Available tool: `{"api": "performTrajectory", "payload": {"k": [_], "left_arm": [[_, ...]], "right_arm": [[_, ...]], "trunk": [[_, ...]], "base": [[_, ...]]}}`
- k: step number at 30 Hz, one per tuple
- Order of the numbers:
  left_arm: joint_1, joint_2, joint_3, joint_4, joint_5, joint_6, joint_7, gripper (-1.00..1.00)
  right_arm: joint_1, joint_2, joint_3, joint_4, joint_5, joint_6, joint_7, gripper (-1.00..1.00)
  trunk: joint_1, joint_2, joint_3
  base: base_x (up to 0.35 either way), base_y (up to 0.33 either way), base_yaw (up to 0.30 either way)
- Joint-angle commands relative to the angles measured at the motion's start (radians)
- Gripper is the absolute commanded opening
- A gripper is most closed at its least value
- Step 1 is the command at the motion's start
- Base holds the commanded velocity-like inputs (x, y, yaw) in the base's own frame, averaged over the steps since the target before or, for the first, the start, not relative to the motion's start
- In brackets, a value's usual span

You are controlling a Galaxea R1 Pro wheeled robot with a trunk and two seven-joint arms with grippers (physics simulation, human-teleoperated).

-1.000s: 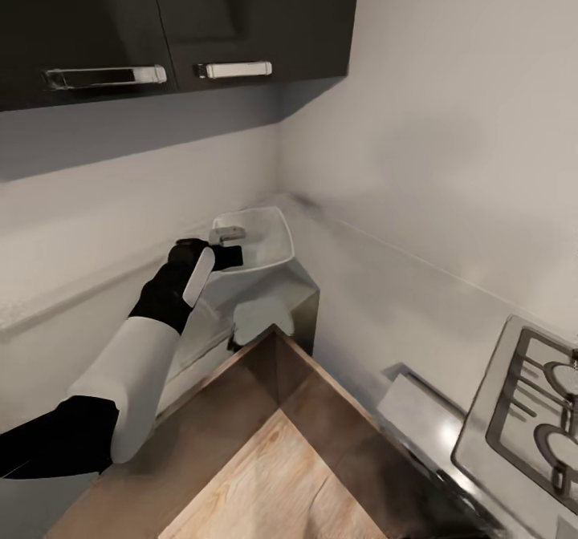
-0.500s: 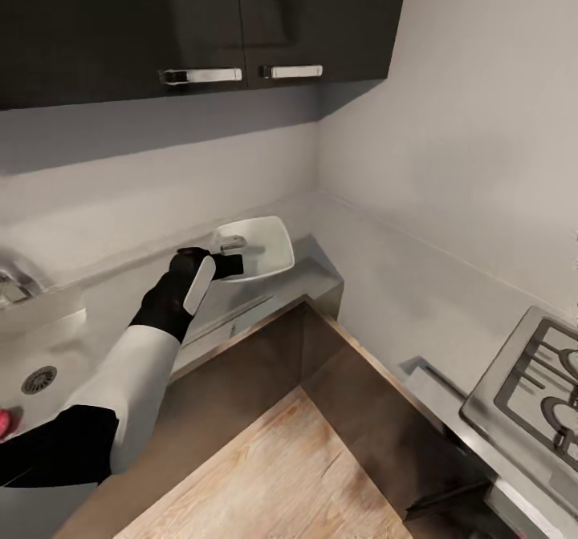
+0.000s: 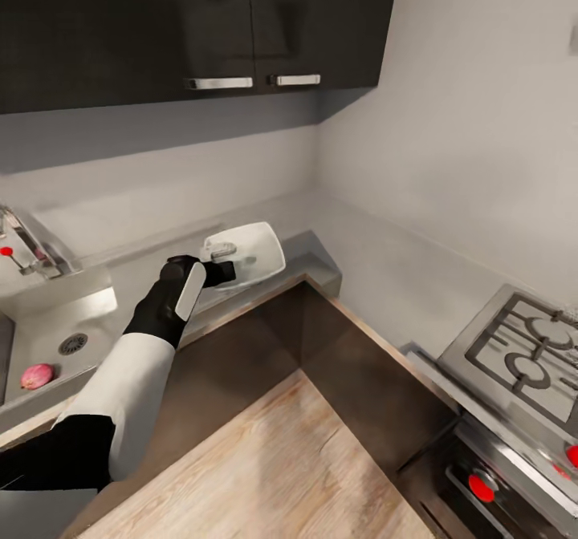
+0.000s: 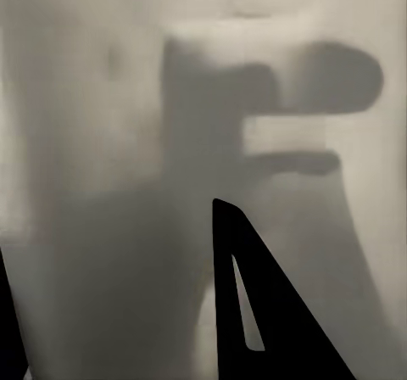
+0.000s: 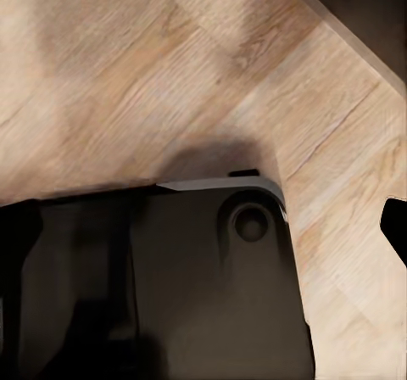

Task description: In the kitchen, take the Vidalia onion out of the sink, dice it on the chopping board with the paring knife, put the diced onion into the bowl on the countertop, then place both the paring knife and the chopping board into the sink.

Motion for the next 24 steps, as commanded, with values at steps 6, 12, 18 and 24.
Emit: {"api": "performTrajectory", "payload": {"k": [6,12,18,24], "left_arm": [[0.000,0.000,0.003,-0.043,0.010,0.005,0.008,-1.00],[0.002,-0.002,0.002,-0.067,0.011,0.006,0.008,-1.00],[0.003,0.000,0.002,-0.062,0.011,0.007,0.008,-1.00],[0.005,0.000,0.002,-0.055,0.010,0.007,0.008,-1.00]], "right_arm": [[0.000,0.000,0.001,-0.002,-0.010,-0.003,0.001,1.00],[0.000,0.000,0.000,-0.002,-0.010,-0.004,0.000,1.00],[0.000,0.000,0.000,-0.003,-0.010,-0.004,-0.001,1.00],[0.000,0.000,0.000,-0.006,-0.010,-0.004,-0.001,1.00]], "trunk": [[0.000,-0.002,0.008],[0.000,-0.002,0.017],[0.000,-0.002,0.025],[0.000,-0.002,0.032]], "base": [[-0.339,0.024,0.021],[-0.208,0.222,0.139],[-0.133,0.286,0.201],[-0.074,0.304,0.215]]}}
